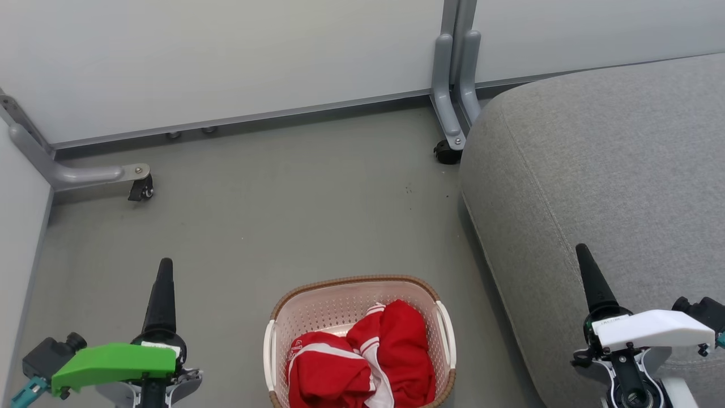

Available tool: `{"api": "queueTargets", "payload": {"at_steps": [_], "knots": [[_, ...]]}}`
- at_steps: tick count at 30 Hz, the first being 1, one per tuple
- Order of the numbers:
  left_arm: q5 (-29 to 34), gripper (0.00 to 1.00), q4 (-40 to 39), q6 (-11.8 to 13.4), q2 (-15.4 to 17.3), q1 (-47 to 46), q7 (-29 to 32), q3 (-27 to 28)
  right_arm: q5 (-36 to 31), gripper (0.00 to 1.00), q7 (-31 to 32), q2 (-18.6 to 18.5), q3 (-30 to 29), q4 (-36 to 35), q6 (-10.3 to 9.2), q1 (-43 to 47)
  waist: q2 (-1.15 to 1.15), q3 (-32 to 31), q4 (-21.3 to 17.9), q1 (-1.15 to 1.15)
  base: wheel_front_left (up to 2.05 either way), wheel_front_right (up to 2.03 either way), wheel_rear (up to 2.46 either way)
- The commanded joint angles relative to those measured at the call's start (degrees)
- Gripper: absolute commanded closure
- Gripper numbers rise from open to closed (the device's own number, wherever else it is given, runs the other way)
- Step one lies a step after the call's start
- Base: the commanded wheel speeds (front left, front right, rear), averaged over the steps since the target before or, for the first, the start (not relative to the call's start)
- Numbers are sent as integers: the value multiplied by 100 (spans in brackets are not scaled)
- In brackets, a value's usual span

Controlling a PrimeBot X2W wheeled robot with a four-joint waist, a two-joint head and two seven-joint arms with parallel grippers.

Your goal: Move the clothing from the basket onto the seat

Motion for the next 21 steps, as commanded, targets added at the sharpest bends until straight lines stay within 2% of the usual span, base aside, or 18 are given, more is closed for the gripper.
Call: {"api": "queueTargets", "payload": {"at_steps": [1,12,21], "knots": [[287,0,-178,27,31,-23,-61,-57,-290,0,-80,-36,55,-172,2,-14,0,5,1,0,0,0,0],[1489,0,-470,152,37,56,-305,-357,-1295,0,-324,-43,180,-408,3,62,0,9,6,0,0,0,0],[2174,0,-638,239,42,126,-482,-477,-2014,0,-500,-48,277,-565,3,131,0,2,8,0,0,0,0]]}}
